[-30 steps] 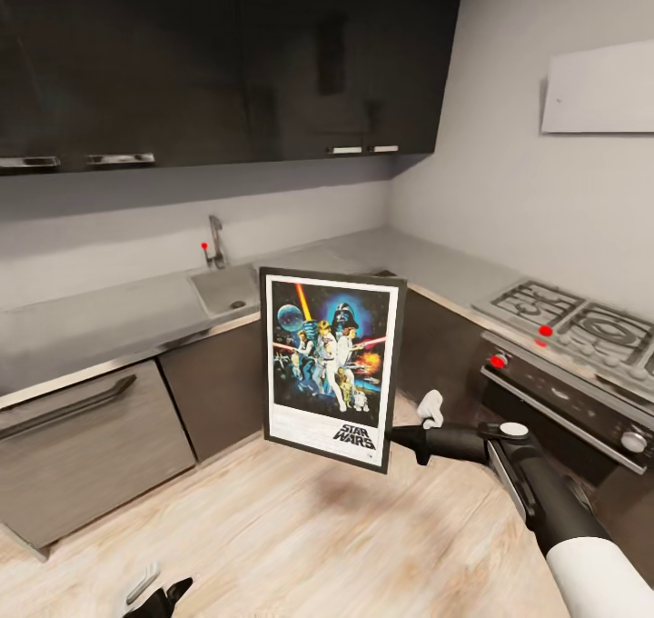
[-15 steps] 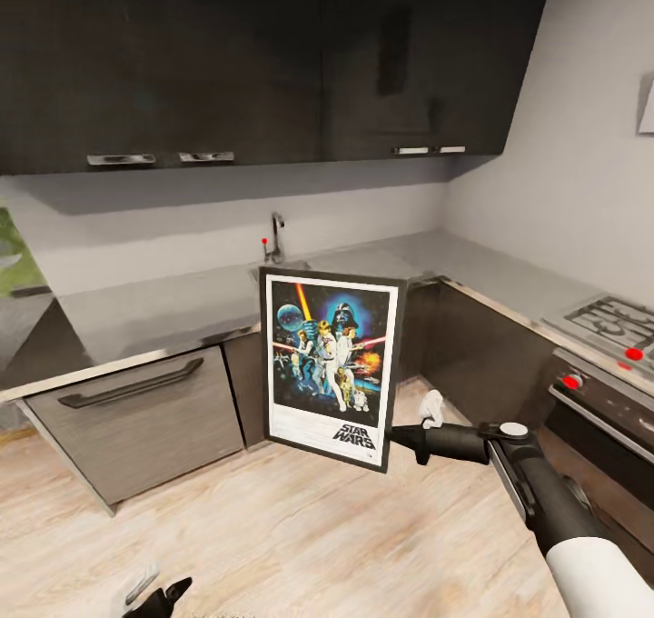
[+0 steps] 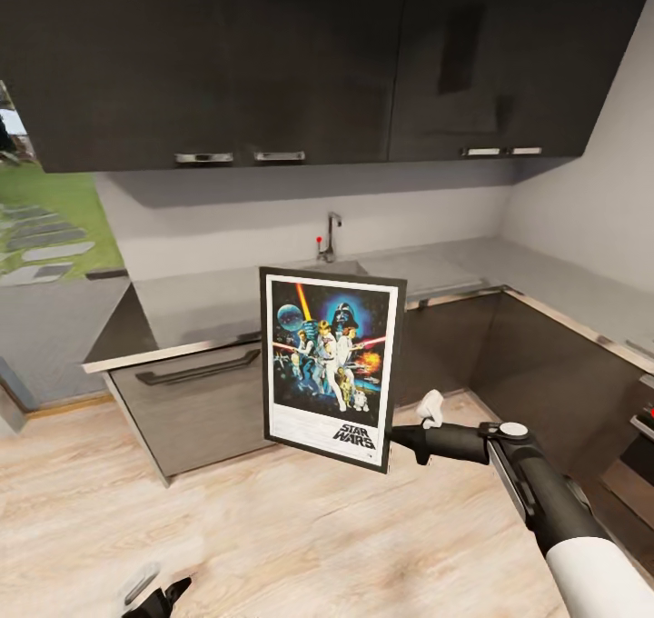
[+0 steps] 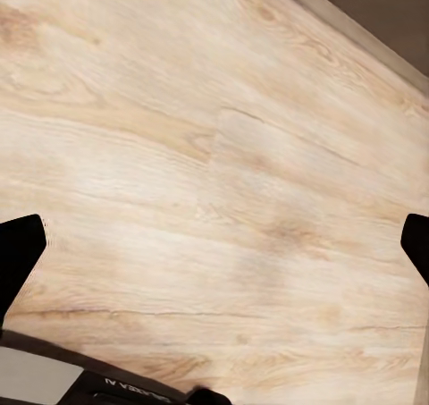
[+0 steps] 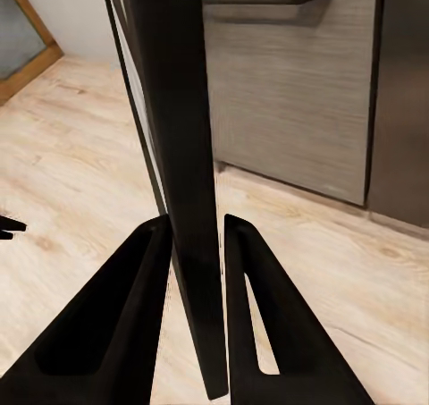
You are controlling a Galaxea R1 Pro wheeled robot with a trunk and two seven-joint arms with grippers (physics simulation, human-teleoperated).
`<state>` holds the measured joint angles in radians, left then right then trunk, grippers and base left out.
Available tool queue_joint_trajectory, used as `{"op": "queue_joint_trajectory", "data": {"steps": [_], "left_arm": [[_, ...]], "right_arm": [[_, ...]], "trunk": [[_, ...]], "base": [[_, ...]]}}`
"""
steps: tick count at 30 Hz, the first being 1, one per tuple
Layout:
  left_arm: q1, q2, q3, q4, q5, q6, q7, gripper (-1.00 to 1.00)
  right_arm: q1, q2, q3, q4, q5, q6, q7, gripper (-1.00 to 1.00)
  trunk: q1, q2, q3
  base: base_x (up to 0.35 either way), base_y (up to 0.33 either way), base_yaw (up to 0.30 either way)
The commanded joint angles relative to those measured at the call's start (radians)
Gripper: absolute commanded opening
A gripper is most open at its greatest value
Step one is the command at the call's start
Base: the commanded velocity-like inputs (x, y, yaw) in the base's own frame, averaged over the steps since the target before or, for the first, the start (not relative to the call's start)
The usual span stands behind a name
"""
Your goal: Pick up the poster from the kitchen countertop and hang it on one of the wall nails in the kitchen.
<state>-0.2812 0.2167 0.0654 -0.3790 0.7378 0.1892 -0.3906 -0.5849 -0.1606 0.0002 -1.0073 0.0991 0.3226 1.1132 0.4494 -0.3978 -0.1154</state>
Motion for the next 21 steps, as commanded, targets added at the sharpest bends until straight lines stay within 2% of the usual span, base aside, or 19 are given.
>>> {"op": "queue_joint_trajectory", "data": {"steps": [1, 7, 21], "left_arm": [[-0.001, 0.0, 0.005, 0.0, 0.008, 0.01, -0.004, 1.0], [-0.001, 0.0, 0.005, 0.001, 0.008, 0.01, -0.004, 1.0], [-0.001, 0.0, 0.005, 0.001, 0.009, 0.011, -0.004, 1.0]], "right_arm": [[0.0, 0.0, 0.0, -0.002, 0.001, 0.012, 0.005, -1.0], [-0.001, 0.0, 0.0, -0.002, 0.001, 0.012, 0.005, -1.0], [0.0, 0.0, 0.0, -0.002, 0.001, 0.012, 0.006, -1.0]], "trunk": [[0.001, -0.002, -0.002], [0.001, -0.002, -0.002], [0.001, -0.002, -0.002]], "base": [[0.0, 0.016, 0.291], [0.0, 0.112, 0.291], [0.0, 0.271, 0.291]]}}
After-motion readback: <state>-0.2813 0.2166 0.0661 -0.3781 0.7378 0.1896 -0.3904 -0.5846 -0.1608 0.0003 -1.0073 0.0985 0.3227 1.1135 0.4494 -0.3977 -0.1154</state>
